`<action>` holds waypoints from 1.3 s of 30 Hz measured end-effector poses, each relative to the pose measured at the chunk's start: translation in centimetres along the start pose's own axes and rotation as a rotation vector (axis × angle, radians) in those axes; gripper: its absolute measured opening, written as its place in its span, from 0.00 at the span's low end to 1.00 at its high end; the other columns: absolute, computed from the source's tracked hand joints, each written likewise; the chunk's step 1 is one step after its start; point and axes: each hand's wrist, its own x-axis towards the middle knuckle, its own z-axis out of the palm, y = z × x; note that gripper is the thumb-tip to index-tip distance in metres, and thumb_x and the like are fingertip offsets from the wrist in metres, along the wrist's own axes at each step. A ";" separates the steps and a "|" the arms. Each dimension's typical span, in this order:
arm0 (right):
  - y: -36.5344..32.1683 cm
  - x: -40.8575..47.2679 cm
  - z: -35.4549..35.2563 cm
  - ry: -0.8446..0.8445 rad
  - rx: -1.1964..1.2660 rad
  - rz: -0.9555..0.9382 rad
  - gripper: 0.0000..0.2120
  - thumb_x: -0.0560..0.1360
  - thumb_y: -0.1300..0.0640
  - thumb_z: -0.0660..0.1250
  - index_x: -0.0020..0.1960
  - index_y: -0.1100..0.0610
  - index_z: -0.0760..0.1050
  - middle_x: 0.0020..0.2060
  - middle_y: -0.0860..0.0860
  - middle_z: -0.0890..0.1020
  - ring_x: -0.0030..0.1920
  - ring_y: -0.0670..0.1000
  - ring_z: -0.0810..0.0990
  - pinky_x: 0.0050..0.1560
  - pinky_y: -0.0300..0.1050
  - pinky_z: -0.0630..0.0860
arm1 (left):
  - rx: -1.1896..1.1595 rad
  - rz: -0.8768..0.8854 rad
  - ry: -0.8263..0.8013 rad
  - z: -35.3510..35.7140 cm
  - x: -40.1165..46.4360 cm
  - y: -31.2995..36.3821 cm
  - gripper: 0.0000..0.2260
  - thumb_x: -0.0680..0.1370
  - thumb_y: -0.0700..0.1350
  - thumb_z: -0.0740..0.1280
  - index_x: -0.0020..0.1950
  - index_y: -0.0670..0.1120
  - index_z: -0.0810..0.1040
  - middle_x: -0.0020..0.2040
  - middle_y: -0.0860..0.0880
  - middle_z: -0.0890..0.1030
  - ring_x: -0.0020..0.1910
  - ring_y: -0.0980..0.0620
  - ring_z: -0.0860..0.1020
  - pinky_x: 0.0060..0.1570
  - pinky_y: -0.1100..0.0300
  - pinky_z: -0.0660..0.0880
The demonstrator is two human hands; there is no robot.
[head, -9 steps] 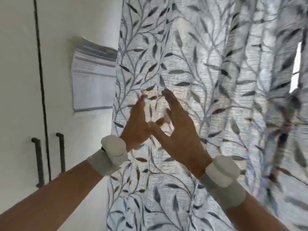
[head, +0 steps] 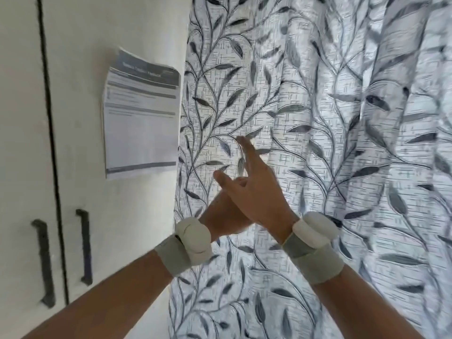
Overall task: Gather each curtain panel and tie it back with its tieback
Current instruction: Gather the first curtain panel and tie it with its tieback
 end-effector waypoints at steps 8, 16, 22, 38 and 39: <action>4.9 3.9 2.1 0.264 -0.057 0.079 0.38 0.75 0.49 0.69 0.77 0.50 0.51 0.77 0.47 0.56 0.67 0.39 0.61 0.67 0.41 0.60 | 0.149 0.157 0.877 -7.4 9.2 -9.3 0.31 0.72 0.56 0.69 0.67 0.40 0.66 0.64 0.43 0.71 0.63 0.52 0.66 0.66 0.62 0.56; 9.2 4.8 1.4 0.490 -0.157 0.073 0.44 0.74 0.55 0.71 0.78 0.57 0.45 0.78 0.51 0.50 0.75 0.46 0.52 0.59 0.14 0.50 | -0.231 -0.075 0.504 -5.6 15.9 -9.3 0.15 0.75 0.53 0.68 0.42 0.41 0.77 0.31 0.46 0.76 0.31 0.48 0.77 0.36 0.49 0.76; 11.8 3.6 -3.0 0.532 -0.213 0.124 0.45 0.74 0.50 0.70 0.78 0.51 0.42 0.72 0.35 0.48 0.70 0.34 0.52 0.63 0.17 0.47 | -0.254 0.073 0.451 0.2 19.4 -5.4 0.20 0.79 0.47 0.64 0.29 0.43 0.67 0.25 0.47 0.71 0.24 0.44 0.74 0.24 0.55 0.68; 17.4 2.1 -14.9 0.578 -0.253 0.097 0.11 0.77 0.65 0.66 0.58 0.58 0.79 0.49 0.47 0.83 0.47 0.40 0.82 0.44 0.31 0.77 | -0.215 0.423 0.376 12.9 19.7 7.2 0.13 0.76 0.44 0.67 0.33 0.40 0.78 0.27 0.46 0.76 0.23 0.53 0.71 0.23 0.68 0.64; 17.5 2.3 -14.5 0.604 -0.294 0.092 0.10 0.76 0.66 0.65 0.55 0.60 0.80 0.47 0.48 0.83 0.45 0.42 0.82 0.43 0.29 0.77 | -0.206 0.435 0.395 13.0 19.5 6.6 0.13 0.76 0.44 0.68 0.32 0.40 0.78 0.28 0.45 0.78 0.25 0.50 0.73 0.25 0.62 0.67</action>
